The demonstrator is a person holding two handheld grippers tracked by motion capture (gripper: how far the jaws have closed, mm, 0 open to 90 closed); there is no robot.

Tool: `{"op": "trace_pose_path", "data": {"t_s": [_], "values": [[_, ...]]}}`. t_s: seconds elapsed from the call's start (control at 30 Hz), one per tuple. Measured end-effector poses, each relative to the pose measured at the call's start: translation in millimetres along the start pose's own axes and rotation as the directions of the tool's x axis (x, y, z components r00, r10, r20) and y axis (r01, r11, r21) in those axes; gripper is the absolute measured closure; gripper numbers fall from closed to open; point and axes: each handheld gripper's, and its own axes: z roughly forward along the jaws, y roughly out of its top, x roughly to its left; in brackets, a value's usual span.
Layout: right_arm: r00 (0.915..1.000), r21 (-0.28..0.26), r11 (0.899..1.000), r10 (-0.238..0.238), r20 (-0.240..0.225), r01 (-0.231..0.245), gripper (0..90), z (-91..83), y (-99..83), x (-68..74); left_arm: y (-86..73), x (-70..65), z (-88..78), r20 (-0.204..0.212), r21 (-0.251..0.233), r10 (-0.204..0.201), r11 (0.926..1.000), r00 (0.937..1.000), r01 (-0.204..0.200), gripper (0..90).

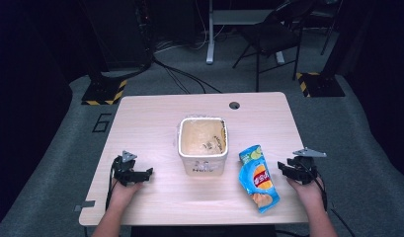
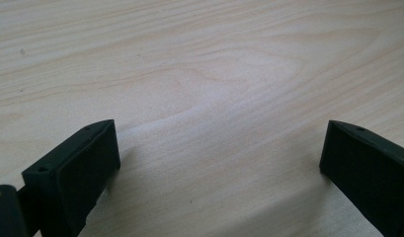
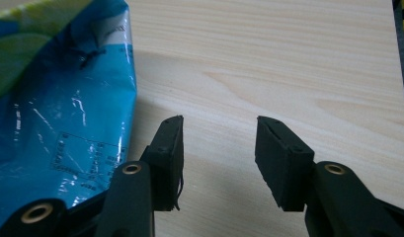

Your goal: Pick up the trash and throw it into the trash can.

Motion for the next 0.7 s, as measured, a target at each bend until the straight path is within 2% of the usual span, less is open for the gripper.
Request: {"op": "trace_pose_path", "data": {"t_s": [0.13,0.3,0.4,0.47,0.57,0.7], "values": [[0.9996,-0.009,1.000,-0.023,0.015,0.023,53.1,-6.4,4.2,3.7,0.1,-0.5,0.2,0.003,-0.002,0.002,1.0000,1.0000,-0.002,1.7],[0.9997,-0.022,1.000,-0.022,0.012,0.022,54.5,-12.1,7.9,5.1,0.1,-0.6,0.3,0.003,-0.002,0.003,1.0000,1.0000,-0.003,1.7],[0.9999,-0.024,1.000,-0.009,0.005,0.009,55.0,-17.2,10.8,6.0,0.1,-0.5,0.3,0.003,-0.002,0.004,1.0000,1.0000,-0.004,1.7],[0.9994,-0.004,0.999,0.034,-0.001,-0.034,57.0,-22.9,15.1,7.7,0.1,-0.6,0.2,0.003,-0.001,0.002,1.0000,1.0000,-0.002,1.7],[0.9994,-0.005,0.999,0.033,-0.006,-0.033,58.2,-26.2,17.5,9.1,0.1,-0.5,0.3,0.003,-0.002,0.003,1.0000,1.0000,-0.003,1.7],[0.9999,-0.003,1.000,0.003,-0.012,-0.003,61.5,-33.7,22.8,15.0,0.0,-0.7,0.2,0.003,-0.001,0.002,1.0000,1.0000,-0.002,1.7]]}}
